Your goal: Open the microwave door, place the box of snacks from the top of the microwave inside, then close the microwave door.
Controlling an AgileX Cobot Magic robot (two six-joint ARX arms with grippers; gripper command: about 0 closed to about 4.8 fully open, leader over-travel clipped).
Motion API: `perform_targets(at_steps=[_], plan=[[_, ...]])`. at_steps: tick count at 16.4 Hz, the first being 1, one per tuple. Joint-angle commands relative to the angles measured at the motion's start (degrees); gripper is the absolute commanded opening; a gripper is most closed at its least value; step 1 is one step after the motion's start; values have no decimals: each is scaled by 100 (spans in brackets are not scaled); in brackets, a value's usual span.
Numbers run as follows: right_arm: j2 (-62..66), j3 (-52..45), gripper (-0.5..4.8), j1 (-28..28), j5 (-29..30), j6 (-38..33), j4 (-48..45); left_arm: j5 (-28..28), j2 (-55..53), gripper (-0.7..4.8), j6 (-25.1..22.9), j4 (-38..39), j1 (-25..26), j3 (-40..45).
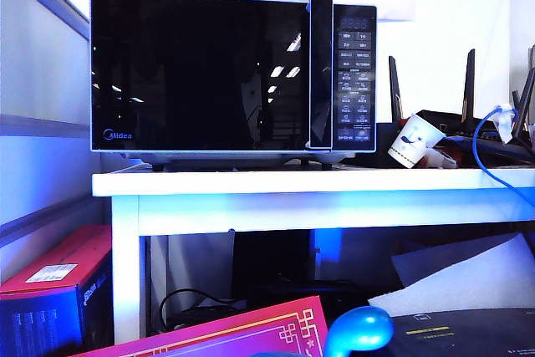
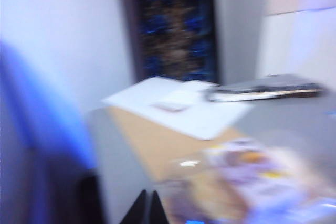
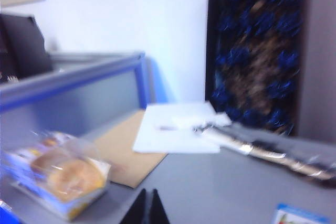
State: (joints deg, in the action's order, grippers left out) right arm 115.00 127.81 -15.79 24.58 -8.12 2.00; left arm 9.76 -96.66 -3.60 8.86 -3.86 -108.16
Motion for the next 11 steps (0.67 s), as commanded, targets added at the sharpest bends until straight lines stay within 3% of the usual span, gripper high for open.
perform_targets(at_steps=[1,3,7,11], plan=[[450,417,-5,-140,-46,70,-103,-267,-136,-6,-90,-118,31,-26],[737,496,-5,-323,-203,107,-332,-267,-258,-6,-90,-120,35,-26],[1080,496,-5,-769,-1191,728,-638,-201,-415,-6,-90,-74,35,-24],[1248,498,-5,-990,-1309,732,-658,-164,-511,-6,-81,17,35,-26]])
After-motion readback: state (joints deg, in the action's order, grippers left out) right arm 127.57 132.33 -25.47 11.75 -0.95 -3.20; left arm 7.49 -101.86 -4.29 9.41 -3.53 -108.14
